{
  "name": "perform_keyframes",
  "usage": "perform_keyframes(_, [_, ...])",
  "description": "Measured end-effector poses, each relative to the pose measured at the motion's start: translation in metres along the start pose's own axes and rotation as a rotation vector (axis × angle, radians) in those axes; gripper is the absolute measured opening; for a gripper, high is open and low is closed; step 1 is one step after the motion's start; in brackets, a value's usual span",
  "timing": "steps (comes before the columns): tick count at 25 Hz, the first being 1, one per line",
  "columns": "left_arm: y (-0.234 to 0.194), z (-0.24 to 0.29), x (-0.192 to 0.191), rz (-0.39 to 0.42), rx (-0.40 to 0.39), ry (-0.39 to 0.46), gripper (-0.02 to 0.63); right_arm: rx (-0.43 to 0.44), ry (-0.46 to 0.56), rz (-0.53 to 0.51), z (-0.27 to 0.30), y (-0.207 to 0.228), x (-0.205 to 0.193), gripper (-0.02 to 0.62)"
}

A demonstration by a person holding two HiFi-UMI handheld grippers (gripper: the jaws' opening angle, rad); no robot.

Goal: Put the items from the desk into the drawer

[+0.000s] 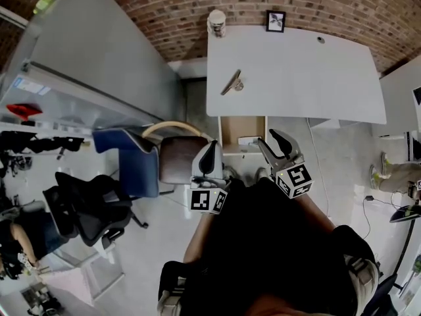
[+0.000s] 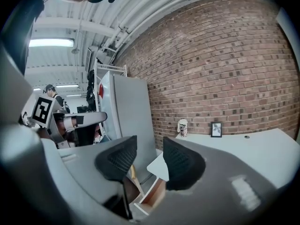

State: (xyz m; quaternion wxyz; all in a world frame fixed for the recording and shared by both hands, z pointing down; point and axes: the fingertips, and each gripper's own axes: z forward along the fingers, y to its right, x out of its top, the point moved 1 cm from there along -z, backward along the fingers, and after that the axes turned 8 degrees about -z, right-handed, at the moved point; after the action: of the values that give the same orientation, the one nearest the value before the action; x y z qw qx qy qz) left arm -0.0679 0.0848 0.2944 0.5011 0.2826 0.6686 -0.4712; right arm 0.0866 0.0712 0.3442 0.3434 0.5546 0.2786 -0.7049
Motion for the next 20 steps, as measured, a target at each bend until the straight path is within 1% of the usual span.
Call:
perform_keyframes(4, [0.011, -0.001, -0.003, 0.003, 0.014, 0.008, 0.014, 0.018, -0.015, 0.008, -0.008, 0.005, -0.007, 0.179])
perform_keyframes(11, [0.035, -0.002, -0.010, 0.006, 0.062, 0.007, 0.014, 0.075, -0.051, 0.002, -0.018, 0.021, -0.023, 0.179])
perform_keyframes(16, [0.052, -0.007, -0.016, 0.008, 0.101, 0.017, 0.014, 0.105, -0.051, 0.006, -0.020, 0.035, -0.029, 0.179])
perform_keyframes(20, [0.059, -0.007, -0.024, 0.004, 0.123, 0.008, 0.014, 0.121, -0.064, -0.005, -0.014, 0.046, -0.034, 0.179])
